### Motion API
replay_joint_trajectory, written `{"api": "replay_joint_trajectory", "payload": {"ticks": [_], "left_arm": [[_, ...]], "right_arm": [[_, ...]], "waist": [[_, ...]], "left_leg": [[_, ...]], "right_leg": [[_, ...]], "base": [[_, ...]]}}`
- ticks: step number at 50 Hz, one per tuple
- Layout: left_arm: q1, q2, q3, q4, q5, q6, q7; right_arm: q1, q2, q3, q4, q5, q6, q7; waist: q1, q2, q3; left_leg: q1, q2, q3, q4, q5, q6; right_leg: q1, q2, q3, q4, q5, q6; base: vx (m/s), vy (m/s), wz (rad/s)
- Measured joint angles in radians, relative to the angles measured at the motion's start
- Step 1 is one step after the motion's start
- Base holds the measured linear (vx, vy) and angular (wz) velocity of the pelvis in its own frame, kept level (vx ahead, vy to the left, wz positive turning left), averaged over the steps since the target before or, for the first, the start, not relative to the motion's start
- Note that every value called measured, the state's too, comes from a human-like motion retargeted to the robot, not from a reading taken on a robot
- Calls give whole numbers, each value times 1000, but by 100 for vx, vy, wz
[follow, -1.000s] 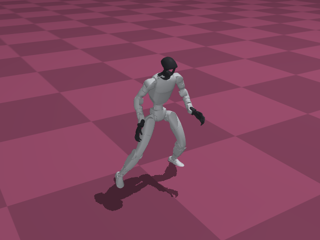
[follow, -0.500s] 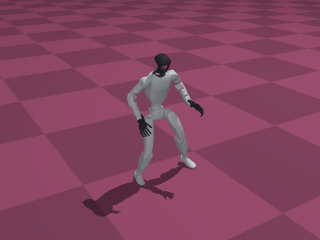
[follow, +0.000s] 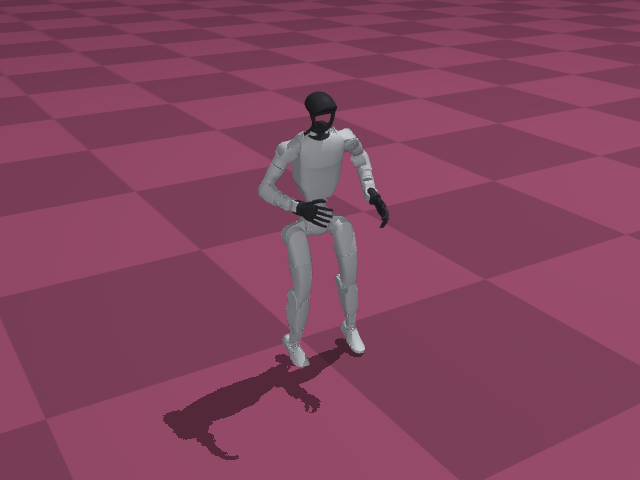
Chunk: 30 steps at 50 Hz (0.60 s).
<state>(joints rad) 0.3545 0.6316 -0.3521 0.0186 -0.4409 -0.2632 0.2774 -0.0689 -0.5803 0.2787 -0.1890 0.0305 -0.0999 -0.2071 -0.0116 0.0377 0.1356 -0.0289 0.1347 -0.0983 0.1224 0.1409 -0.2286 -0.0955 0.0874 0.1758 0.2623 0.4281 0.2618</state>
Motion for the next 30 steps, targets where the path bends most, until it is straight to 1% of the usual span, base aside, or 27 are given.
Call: {"api": "replay_joint_trajectory", "payload": {"ticks": [1,2,3,4,5,7,8,10,12,13,14,15,17,18,20,22,23,24,25,27,28,30], "left_arm": [[-46,11,2,21,-2,9,-15],[-84,20,3,40,-10,18,-29],[-103,22,-1,54,-30,27,-40],[-133,22,-3,66,-46,35,-46],[-168,20,-5,78,-61,43,-50],[-263,4,16,125,-63,66,-37],[-308,-19,36,155,-57,80,-21],[-380,-95,86,211,-54,94,32],[-401,-189,112,212,-70,66,87],[-396,-223,105,186,-82,41,107],[-388,-239,87,145,-90,18,116],[-380,-245,62,96,-96,-4,119],[-319,-193,34,-27,-84,-23,85],[-268,-158,31,-85,-78,-30,66],[-152,-87,38,-162,-86,-41,28],[-10,-27,59,-187,-89,-34,-16],[58,2,73,-188,-79,-30,-39],[74,32,83,-178,-56,-33,-65],[65,63,92,-163,-27,-39,-90],[147,113,98,-138,20,-26,-109],[171,135,99,-129,36,-21,-111],[163,174,113,-94,55,-12,-118]], "right_arm": [[21,-12,-16,9,31,-2,11],[51,-20,-30,17,58,-5,22],[101,-21,-43,25,74,-6,33],[140,-24,-58,37,81,-9,41],[173,-27,-74,51,84,-11,48],[181,-8,-92,140,55,-4,25],[168,3,-92,214,21,8,-6],[111,23,-79,411,-87,53,-80],[61,33,-80,572,-165,89,-143],[67,33,-102,594,-154,91,-170],[90,25,-135,575,-105,82,-183],[120,13,-175,534,-38,68,-191],[209,-20,-244,370,73,44,-139],[252,-40,-263,282,100,33,-104],[312,-95,-271,135,121,4,-34],[350,-152,-242,37,124,-10,42],[364,-178,-223,4,127,-17,83],[354,-208,-216,-19,141,-23,142],[330,-240,-215,-37,160,-28,211],[406,-274,-233,-56,234,-32,264],[444,-287,-253,-62,272,-27,289],[476,-300,-292,-48,328,-13,325]], "waist": [[14,-37,9],[25,-71,10],[28,-95,-5],[29,-123,-9],[28,-153,-7],[25,-168,42],[24,-165,76],[16,-147,144],[-31,-116,184],[-56,-99,189],[-74,-78,191],[-90,-55,189],[-74,-1,164],[-53,28,148],[3,93,108],[46,156,46],[59,176,13],[71,182,21],[84,181,49],[75,147,-29],[71,124,-55],[75,72,-63]], "left_leg": [[10,25,26,17,-16,4],[15,42,57,32,-30,14],[13,44,97,45,-40,37],[9,50,136,58,-55,59],[5,58,173,70,-71,81],[-8,164,212,133,-105,115],[-17,210,206,177,-119,144],[-44,249,128,291,-205,188],[-76,200,49,413,-394,191],[-92,162,35,454,-475,184],[-113,120,35,487,-518,189],[-139,75,42,516,-542,202],[-135,10,105,447,-479,230],[-99,-15,143,356,-416,235],[-19,-41,191,141,-232,211],[25,-40,149,-30,3,114],[31,-40,90,-85,99,53],[35,-44,30,-116,146,14],[38,-51,-30,-135,169,-12],[19,-51,-18,-109,132,-7],[10,-41,29,-87,116,6],[-4,15,114,-42,105,22]], "right_leg": [[9,-2,17,-3,-28,0],[20,-25,23,-8,-76,0],[35,-92,8,-18,-162,0],[34,-169,-32,16,-296,-14],[26,-251,-83,72,-454,-34],[0,-319,-115,209,-694,-89],[-26,-342,-98,292,-771,-107],[-94,-384,-53,460,-837,-108],[-107,-454,-33,497,-794,-54],[-89,-495,-31,457,-748,-32],[-66,-539,-44,394,-680,-34],[-40,-584,-64,321,-602,-49],[-17,-627,-162,174,-411,-101],[-7,-615,-213,112,-342,-104],[-15,-509,-257,60,-308,-72],[-40,-370,-315,89,-313,-57],[-49,-322,-371,109,-304,-66],[-49,-294,-420,128,-295,-78],[-45,-276,-466,147,-285,-93],[-40,-246,-448,134,-217,-70],[-42,-224,-392,118,-181,-43],[-50,-141,-223,70,-131,0]], "base": [[-6,82,31],[-15,130,24],[-21,156,36],[-23,168,52],[-21,142,60],[-21,118,45],[-24,118,19],[-25,130,11],[-20,146,51],[-13,152,74],[-8,152,80],[-4,149,48],[0,142,-24],[2,132,-96],[-2,120,-139],[-12,107,-133],[-21,103,-91],[-28,102,-55],[-29,100,-7],[-26,98,40],[-25,91,49],[-25,74,38]]}}
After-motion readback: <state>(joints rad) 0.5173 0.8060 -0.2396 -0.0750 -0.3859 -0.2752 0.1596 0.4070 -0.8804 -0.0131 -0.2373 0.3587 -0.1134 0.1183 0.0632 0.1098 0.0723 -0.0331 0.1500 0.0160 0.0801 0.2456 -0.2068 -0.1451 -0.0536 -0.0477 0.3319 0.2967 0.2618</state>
